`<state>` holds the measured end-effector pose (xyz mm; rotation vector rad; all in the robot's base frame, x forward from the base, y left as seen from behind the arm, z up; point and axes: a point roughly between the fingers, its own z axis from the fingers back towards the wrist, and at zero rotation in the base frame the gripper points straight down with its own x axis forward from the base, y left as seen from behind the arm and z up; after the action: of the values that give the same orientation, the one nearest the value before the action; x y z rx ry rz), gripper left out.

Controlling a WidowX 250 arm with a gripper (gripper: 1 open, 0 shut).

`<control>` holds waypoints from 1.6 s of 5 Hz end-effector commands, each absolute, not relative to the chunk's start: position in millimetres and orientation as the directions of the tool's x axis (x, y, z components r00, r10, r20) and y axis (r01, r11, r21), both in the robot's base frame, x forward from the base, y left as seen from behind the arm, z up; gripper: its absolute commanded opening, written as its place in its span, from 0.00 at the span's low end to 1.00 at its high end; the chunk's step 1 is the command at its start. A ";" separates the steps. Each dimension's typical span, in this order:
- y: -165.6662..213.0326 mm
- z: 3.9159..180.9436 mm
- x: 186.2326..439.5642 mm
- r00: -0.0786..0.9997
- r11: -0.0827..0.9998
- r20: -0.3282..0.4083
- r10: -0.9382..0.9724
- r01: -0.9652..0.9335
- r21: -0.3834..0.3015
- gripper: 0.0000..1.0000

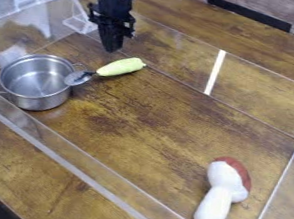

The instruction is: Move the green spoon to the left

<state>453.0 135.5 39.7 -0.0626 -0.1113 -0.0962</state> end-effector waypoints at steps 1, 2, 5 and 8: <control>147.9 67.9 454.7 0.981 0.997 0.177 -0.080 0.082 -0.009 0.00; 149.3 63.0 455.1 0.981 0.997 0.176 -0.081 0.083 -0.001 0.00; 181.1 72.9 454.5 0.984 0.998 0.170 -0.054 0.050 0.031 0.00; 178.8 84.9 454.4 0.978 0.989 0.157 -0.136 0.125 0.074 0.00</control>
<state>448.6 182.2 47.1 0.0224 -0.0846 -0.1153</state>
